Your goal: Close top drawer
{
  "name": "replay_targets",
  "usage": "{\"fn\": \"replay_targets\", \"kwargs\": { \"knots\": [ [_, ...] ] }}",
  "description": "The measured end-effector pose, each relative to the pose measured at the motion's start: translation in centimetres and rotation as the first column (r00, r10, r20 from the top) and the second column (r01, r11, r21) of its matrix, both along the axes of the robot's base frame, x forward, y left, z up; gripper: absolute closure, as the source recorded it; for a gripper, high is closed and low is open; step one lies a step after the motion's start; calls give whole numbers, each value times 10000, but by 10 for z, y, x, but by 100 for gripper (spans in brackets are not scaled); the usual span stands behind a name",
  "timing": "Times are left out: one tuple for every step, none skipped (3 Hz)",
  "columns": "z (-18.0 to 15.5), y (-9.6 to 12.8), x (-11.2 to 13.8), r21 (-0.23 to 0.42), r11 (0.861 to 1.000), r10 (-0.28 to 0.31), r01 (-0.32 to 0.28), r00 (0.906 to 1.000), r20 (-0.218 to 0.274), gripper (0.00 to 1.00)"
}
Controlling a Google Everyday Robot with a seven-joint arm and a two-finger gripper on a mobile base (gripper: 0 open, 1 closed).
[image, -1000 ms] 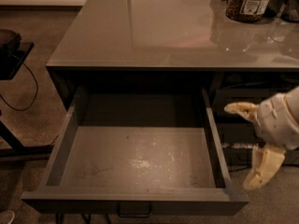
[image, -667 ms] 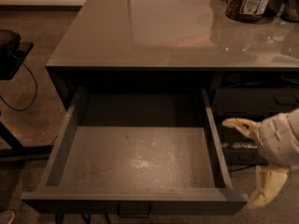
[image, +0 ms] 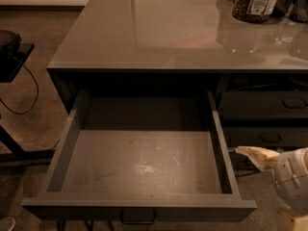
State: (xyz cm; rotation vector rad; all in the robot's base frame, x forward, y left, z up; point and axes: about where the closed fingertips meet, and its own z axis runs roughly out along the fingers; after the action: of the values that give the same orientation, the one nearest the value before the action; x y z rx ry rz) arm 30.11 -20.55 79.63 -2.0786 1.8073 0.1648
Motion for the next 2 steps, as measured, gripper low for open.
{"fn": "replay_targets", "kwargs": {
  "knots": [
    [0, 0, 0, -4, 10000, -2, 2, 10000, -2, 0],
    [-1, 8, -12, -716, 9971, -288, 268, 9992, -273, 0]
  ]
}}
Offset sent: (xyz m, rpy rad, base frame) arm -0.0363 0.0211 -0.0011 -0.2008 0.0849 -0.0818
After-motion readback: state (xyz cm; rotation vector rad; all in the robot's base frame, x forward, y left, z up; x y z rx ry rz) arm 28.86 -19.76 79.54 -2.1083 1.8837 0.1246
